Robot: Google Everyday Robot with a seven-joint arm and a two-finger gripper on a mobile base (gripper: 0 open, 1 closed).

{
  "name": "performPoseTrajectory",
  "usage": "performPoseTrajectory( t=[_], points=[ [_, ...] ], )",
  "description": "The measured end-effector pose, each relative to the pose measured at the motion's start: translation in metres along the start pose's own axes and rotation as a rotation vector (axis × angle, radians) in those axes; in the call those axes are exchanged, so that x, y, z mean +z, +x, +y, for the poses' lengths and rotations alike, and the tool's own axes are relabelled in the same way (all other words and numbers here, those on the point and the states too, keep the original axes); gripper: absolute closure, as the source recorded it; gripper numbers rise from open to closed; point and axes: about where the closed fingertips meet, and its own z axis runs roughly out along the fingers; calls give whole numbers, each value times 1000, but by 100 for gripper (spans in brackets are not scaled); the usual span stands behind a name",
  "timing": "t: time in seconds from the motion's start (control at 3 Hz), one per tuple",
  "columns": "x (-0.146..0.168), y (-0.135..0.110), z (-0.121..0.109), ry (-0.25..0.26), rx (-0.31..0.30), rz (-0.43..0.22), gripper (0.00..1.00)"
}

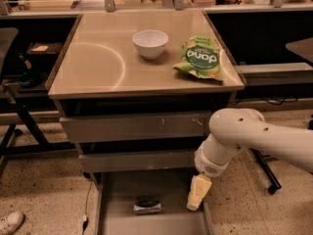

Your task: Pick redbull can from bottom drawer and place on counter

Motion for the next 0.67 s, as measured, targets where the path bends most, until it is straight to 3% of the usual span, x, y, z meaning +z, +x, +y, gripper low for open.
performPoseTrajectory(
  t=[0.33,0.67],
  points=[
    [39,-11,-13,9,-55,-39,0],
    [101,-26,-32,-36,-117,-90,0]
  ],
)
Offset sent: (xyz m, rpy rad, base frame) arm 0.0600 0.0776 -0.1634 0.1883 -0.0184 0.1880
